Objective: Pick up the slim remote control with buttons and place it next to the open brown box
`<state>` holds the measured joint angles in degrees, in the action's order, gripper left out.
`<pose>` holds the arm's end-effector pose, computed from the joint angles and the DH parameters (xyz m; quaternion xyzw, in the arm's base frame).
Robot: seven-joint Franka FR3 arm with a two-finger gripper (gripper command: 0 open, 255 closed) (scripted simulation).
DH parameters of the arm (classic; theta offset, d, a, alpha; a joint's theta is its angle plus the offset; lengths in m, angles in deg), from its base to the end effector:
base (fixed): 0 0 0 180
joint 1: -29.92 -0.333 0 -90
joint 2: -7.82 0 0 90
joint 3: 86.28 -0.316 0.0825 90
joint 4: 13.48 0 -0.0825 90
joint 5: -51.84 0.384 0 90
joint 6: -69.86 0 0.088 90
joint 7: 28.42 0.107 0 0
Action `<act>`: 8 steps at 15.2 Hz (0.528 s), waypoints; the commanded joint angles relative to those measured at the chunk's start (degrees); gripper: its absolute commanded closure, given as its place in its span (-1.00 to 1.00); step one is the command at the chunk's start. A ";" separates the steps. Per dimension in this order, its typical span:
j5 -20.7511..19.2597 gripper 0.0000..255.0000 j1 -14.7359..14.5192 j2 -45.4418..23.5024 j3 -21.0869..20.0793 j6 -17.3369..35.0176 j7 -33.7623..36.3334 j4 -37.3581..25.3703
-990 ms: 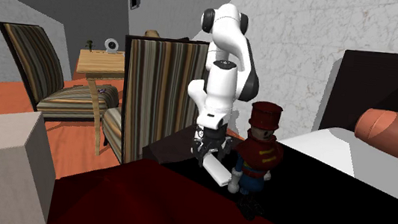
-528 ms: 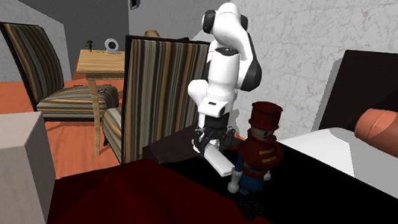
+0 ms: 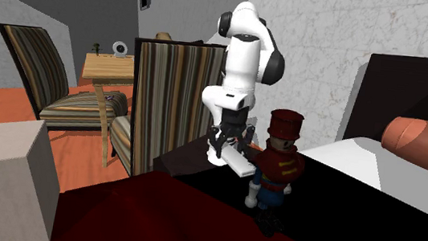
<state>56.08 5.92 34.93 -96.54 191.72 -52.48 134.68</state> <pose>0.3219 0.2223 0.4158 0.8869 0.4618 0.0053 0.0087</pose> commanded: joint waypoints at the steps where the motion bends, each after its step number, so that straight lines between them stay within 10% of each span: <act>1: -0.01 1.00 -0.01 0.71 0.13 -1.77 -0.04 -1.04; 8: -0.15 1.00 0.02 2.58 0.58 -7.73 -0.18 -5.13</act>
<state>55.94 5.97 37.38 -95.94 184.90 -52.74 130.31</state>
